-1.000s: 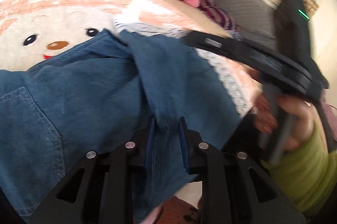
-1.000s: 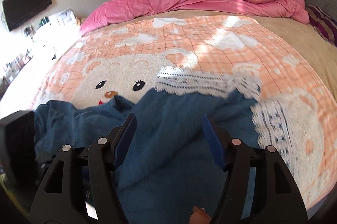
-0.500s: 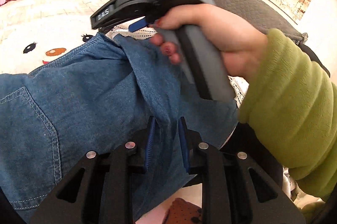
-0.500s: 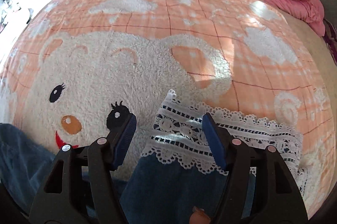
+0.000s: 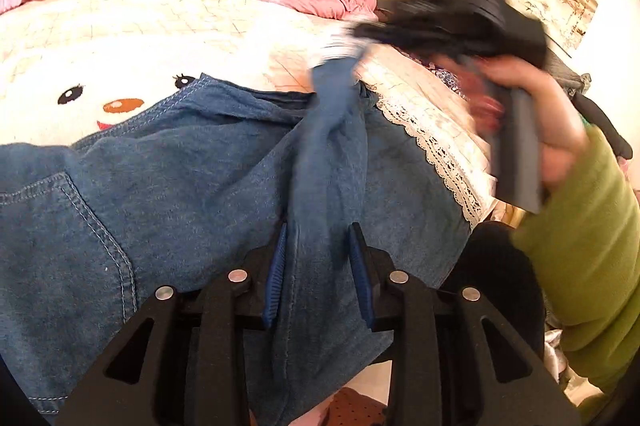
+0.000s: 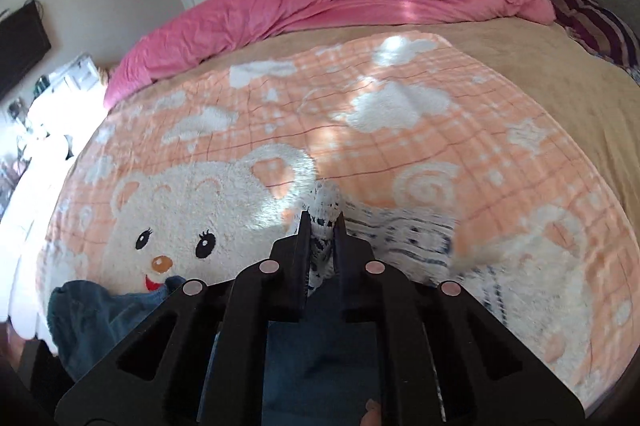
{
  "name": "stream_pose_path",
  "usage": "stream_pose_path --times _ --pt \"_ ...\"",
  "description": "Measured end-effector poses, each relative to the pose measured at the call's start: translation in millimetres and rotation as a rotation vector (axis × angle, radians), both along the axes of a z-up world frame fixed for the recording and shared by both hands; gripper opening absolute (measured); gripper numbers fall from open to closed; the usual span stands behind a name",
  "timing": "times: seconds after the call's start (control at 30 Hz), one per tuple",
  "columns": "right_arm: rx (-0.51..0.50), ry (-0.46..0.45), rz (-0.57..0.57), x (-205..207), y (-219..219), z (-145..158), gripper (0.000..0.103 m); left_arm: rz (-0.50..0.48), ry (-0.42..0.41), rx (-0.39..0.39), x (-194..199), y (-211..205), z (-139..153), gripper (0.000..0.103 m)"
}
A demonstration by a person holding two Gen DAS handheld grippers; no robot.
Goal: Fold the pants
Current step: 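Grasp the lace edge with the right gripper while the left gripper grasps the denim edge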
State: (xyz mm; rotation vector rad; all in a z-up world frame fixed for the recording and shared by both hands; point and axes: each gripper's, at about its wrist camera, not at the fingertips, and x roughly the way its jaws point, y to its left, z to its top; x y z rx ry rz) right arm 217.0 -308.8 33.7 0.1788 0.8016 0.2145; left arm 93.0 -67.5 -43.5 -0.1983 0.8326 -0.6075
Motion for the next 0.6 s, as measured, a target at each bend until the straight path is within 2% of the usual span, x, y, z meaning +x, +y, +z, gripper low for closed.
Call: stream_pose_path --times 0.1,0.13,0.17,0.27,0.4,0.5,0.6 --pt "0.080 -0.011 -0.100 -33 -51 0 0.005 -0.010 -0.035 0.020 -11 -6 5 0.027" --pt "0.114 -0.005 -0.125 -47 -67 -3 0.005 -0.021 -0.053 0.029 -13 -7 6 0.019" --pt "0.141 0.003 -0.137 -54 -75 -7 0.005 -0.031 -0.066 0.032 -14 -9 9 0.015" --pt "0.229 0.037 -0.174 -83 -99 -24 0.005 -0.066 -0.104 0.044 -20 -10 14 0.009" --pt "0.294 0.074 -0.200 -112 -110 -41 0.005 -0.101 -0.155 0.061 -29 -7 23 0.008" --pt "0.311 0.100 -0.207 -128 -113 -47 0.005 -0.129 -0.177 0.081 -34 -7 28 0.008" --pt "0.287 0.120 -0.205 -146 -112 -52 0.006 -0.152 -0.184 0.101 -38 -10 29 0.008"
